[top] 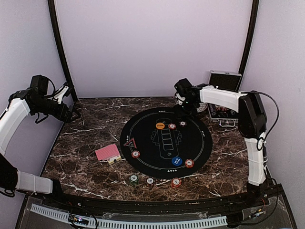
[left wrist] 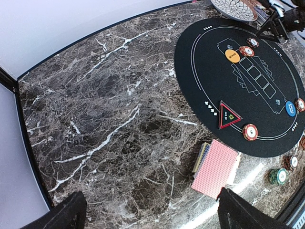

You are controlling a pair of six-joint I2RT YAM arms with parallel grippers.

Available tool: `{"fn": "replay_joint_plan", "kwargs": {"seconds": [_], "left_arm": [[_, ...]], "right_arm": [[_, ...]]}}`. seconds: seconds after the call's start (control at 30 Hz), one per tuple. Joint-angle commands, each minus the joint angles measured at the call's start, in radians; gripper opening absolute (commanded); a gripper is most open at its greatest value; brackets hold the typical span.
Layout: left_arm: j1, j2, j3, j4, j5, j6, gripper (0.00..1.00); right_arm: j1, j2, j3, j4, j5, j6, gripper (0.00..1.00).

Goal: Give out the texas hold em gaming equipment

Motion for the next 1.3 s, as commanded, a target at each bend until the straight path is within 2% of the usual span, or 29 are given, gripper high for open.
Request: {"fn": "replay_joint_plan", "kwargs": {"seconds": [0.0,0.3,0.53,0.87,1.27], "left_arm": [[-0.002,-0.004,0.029,-0.03,0.0,0.011,0.99],[-0.002,-0.007,0.026,-0.029,0.005,0.015,0.99],[-0.002,-0.012,0.025,-0.033,0.012,0.012,0.99],[-0.002,-0.022,0.022,-0.037,0.013,0.014,0.99],[-0.003,-0.024,0.018,-0.036,0.01,0.016,0.99]], "right_arm": [[0.142,-0.194,-0.089,0.041,0.013,-0.038,0.64],[0.508,-0.354,-0.351,0.052,-0.086,-0.081,0.83],[0.677,-0.323,-0.433,0.051,-0.181,-0.076,0.86],[0.708,-0.229,-0.412,0.06,-0.233,-0.105,0.87],[0.709,-0.179,-0.388,0.066,-0.229,-0.114,0.74]]}}
